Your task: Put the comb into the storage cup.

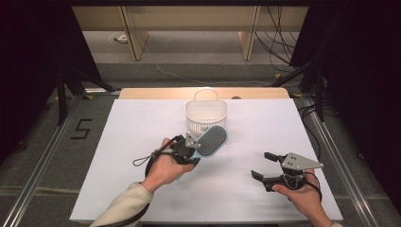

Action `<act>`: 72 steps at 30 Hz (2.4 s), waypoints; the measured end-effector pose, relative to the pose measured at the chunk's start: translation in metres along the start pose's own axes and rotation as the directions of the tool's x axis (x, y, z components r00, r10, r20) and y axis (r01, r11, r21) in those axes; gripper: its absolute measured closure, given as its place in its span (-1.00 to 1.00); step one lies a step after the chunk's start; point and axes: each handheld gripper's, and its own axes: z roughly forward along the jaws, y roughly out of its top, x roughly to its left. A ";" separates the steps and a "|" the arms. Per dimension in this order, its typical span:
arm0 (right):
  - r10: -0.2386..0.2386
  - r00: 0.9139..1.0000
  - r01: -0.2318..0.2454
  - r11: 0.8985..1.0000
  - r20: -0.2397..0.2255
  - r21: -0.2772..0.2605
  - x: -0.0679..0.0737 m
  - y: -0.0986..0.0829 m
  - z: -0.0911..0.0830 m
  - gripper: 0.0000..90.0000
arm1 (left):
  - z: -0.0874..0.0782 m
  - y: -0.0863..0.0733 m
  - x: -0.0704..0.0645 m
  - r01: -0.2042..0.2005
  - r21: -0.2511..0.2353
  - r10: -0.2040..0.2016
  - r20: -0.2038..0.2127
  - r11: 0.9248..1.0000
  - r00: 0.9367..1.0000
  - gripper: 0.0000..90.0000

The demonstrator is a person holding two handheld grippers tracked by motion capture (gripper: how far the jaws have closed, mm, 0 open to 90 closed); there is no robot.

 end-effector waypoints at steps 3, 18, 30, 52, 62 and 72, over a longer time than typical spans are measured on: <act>0.000 1.000 0.000 1.000 0.000 0.001 0.000 0.000 0.000 -0.65 | 0.000 0.000 0.000 -0.002 -0.010 0.002 -0.001 1.000 1.000 0.55; 0.001 1.000 -0.001 1.000 0.001 0.000 0.000 0.000 0.000 -0.65 | -0.001 -0.001 0.000 0.025 -0.061 -0.026 -0.019 0.998 0.999 0.56; 0.002 1.000 -0.002 1.000 0.000 0.000 0.000 0.000 0.000 -0.65 | -0.001 -0.001 0.001 0.038 -0.090 -0.040 -0.023 0.995 0.999 0.56; 0.000 1.000 0.000 1.000 -0.001 0.000 0.000 0.000 0.000 -0.65 | -0.003 -0.001 0.005 0.057 -0.175 -0.064 -0.032 0.983 0.997 0.56; 0.000 1.000 0.000 1.000 0.000 0.000 0.000 0.000 -0.001 -0.65 | -0.006 0.000 0.004 0.048 -0.248 -0.058 -0.033 0.968 0.998 0.56; -0.002 1.000 0.002 1.000 -0.001 -0.002 0.000 0.000 0.000 -0.65 | -0.007 0.001 0.006 0.043 -0.272 -0.053 -0.031 0.961 0.998 0.56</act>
